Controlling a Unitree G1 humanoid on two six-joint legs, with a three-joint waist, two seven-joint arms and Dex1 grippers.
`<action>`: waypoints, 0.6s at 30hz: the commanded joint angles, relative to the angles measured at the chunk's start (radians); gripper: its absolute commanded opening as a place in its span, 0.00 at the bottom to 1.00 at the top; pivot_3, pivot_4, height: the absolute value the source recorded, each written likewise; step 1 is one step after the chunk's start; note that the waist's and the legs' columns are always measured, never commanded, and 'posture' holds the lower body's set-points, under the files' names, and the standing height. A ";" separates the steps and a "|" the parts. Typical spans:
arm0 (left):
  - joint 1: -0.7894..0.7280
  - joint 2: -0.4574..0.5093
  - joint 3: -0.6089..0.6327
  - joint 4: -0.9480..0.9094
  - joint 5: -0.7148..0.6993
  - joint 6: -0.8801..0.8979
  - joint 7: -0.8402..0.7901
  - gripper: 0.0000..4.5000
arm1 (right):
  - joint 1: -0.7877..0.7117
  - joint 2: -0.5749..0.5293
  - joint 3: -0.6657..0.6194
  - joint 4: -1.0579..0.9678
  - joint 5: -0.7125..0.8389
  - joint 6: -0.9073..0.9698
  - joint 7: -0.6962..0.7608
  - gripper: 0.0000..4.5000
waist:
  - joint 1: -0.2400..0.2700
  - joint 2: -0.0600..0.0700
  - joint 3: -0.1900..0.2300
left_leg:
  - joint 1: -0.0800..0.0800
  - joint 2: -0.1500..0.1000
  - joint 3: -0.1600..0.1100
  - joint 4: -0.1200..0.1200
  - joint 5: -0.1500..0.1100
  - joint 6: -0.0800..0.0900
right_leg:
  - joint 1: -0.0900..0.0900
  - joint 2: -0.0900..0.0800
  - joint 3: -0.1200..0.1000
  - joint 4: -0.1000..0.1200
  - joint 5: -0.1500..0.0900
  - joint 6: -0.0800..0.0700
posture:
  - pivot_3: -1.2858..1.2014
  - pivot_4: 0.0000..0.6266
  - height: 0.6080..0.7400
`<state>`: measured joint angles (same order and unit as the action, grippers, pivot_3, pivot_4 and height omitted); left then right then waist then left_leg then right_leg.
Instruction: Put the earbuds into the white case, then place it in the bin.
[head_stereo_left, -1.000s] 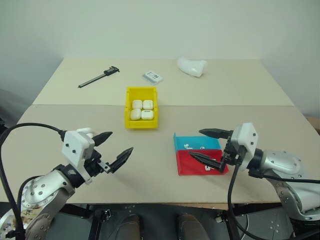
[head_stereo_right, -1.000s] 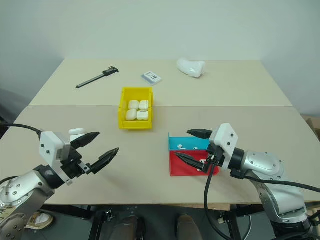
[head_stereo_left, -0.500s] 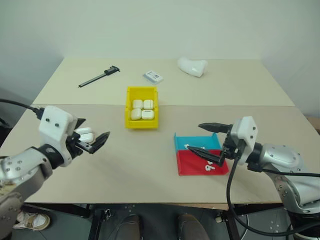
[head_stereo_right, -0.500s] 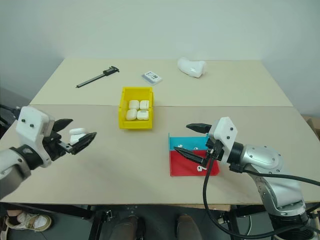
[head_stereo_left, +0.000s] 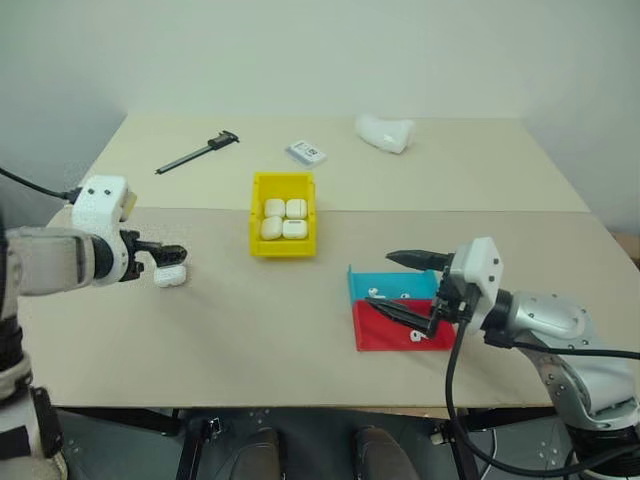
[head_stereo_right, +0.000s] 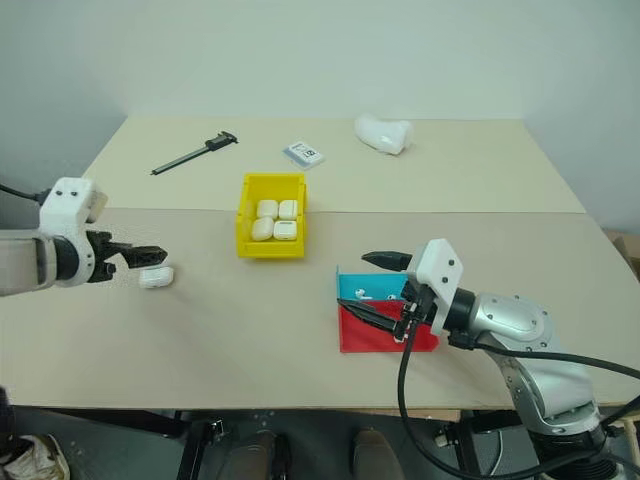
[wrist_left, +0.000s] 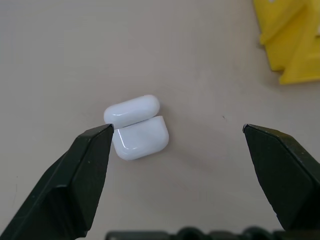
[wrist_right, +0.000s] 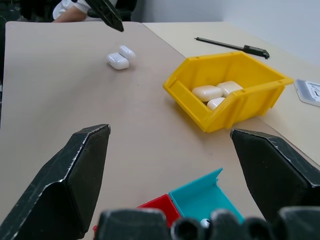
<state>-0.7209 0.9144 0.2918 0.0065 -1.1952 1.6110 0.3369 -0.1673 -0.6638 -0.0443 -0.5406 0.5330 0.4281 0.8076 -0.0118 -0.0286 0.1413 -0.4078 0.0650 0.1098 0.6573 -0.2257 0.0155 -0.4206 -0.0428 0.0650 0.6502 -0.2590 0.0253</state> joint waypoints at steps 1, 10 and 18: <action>-0.090 -0.012 -0.036 0.137 -0.084 0.003 0.164 1.00 | 0.000 0.007 -0.006 -0.046 0.004 -0.005 -0.016 0.99 | -0.001 0.000 0.000 | 0.000 0.000 0.000 0.000 0.000 0.000 | 0.000 0.000 0.000 0.000 0.000 0.000 | 0.52 0.24 1.00; -0.119 -0.071 -0.077 0.255 -0.161 0.003 0.427 1.00 | 0.016 0.003 -0.003 -0.065 -0.003 -0.010 -0.032 0.99 | 0.001 -0.001 0.000 | 0.000 0.000 0.000 0.000 0.001 -0.002 | -0.001 0.000 0.000 0.004 0.000 0.000 | 0.52 0.24 1.00; -0.122 -0.130 -0.054 0.318 -0.181 0.003 0.538 1.00 | 0.042 -0.003 -0.017 -0.090 0.001 -0.003 -0.042 0.99 | 0.002 -0.001 0.000 | 0.001 -0.001 0.001 0.000 0.002 -0.003 | -0.001 -0.001 0.000 0.005 0.000 0.000 | 0.52 0.24 1.00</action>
<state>-0.8308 0.7863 0.2145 0.3224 -1.3676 1.6111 0.8535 -0.1241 -0.6588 -0.0384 -0.5891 0.5307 0.4281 0.7733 -0.0101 -0.0294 0.1412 -0.4072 0.0639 0.1103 0.6575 -0.2240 0.0124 -0.4219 -0.0433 0.0653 0.6547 -0.2592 0.0248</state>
